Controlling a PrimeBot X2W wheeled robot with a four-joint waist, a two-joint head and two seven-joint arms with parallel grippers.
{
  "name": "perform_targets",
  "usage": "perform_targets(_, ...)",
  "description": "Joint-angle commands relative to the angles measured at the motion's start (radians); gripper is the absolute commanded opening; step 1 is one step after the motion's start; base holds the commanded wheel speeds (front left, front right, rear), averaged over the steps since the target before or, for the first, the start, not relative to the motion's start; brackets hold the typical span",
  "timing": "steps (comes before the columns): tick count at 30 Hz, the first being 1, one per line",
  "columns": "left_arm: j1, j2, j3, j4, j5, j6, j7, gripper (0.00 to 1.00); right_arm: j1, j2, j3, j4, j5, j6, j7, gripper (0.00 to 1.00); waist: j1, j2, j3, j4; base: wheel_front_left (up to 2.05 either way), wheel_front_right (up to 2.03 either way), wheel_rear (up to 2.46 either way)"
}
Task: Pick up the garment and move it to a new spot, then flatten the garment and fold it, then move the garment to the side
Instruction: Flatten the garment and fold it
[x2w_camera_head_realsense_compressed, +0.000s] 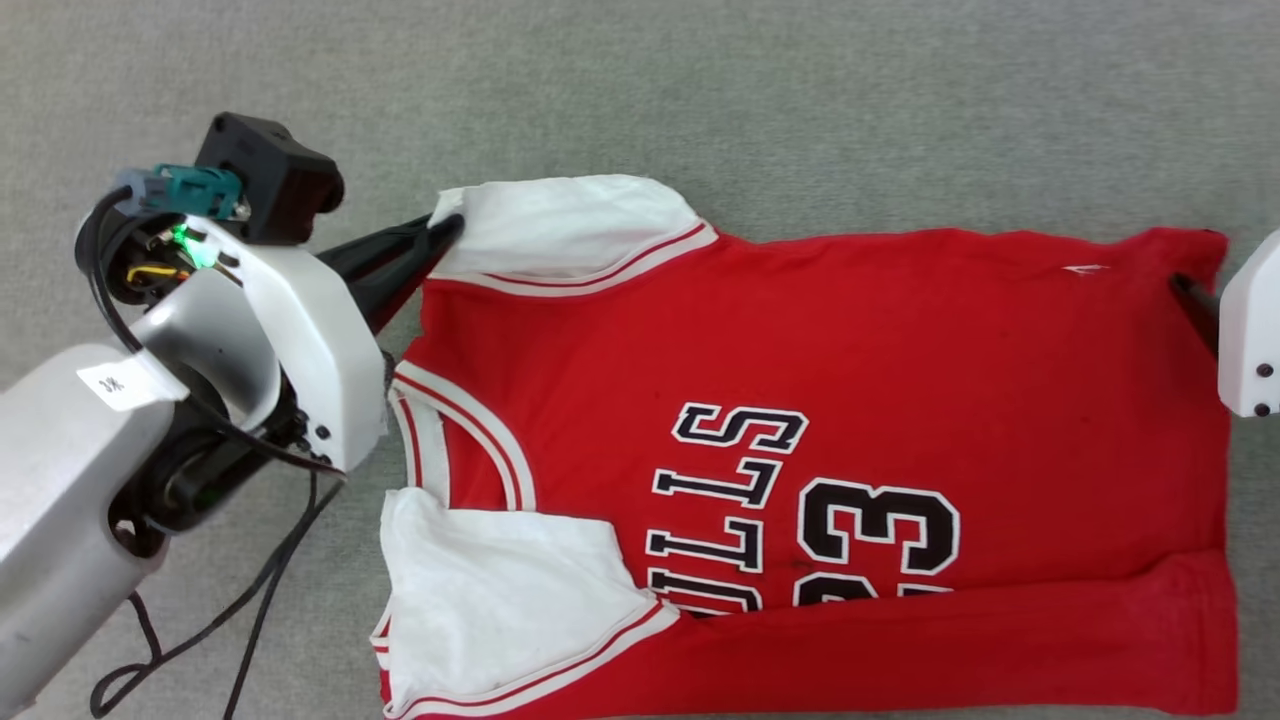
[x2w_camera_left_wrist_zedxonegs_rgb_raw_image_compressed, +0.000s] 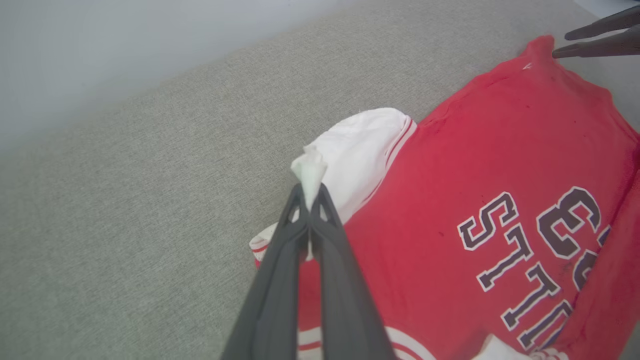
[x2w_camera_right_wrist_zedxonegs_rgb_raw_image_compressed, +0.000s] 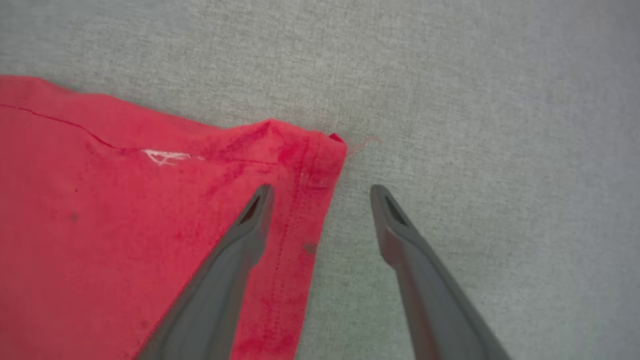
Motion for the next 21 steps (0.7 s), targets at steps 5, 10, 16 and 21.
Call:
perform_targets(5, 0.01, -0.005, -0.004, -0.052, 0.008, 0.016, -0.001, 0.0, -0.036, -0.021, 0.026, 0.069, -0.018, -0.001, 0.002, 1.0, 0.0, 0.0, 0.028, 0.035, 0.0, 0.0, 0.0)
perform_targets(10, 0.012, -0.01, -0.008, -0.065, 0.01, 0.016, -0.002, 0.0, -0.03, -0.019, 0.071, 0.136, -0.01, -0.001, -0.022, 1.0, 0.0, 0.0, 0.039, 0.052, 0.0, 0.0, 0.0)
perform_targets(16, 0.021, -0.01, -0.01, -0.061, 0.001, 0.023, -0.008, 0.0, -0.017, -0.033, 0.113, 0.191, 0.014, -0.001, -0.069, 0.0, 0.0, 0.0, 0.036, 0.058, 0.0, 0.0, 0.0)
perform_targets(21, 0.043, -0.013, -0.008, -0.04, -0.006, 0.031, -0.025, 0.0, -0.041, -0.04, 0.083, 0.212, 0.011, -0.002, -0.173, 0.0, 0.0, 0.0, 0.01, 0.053, 0.0, 0.0, 0.0)
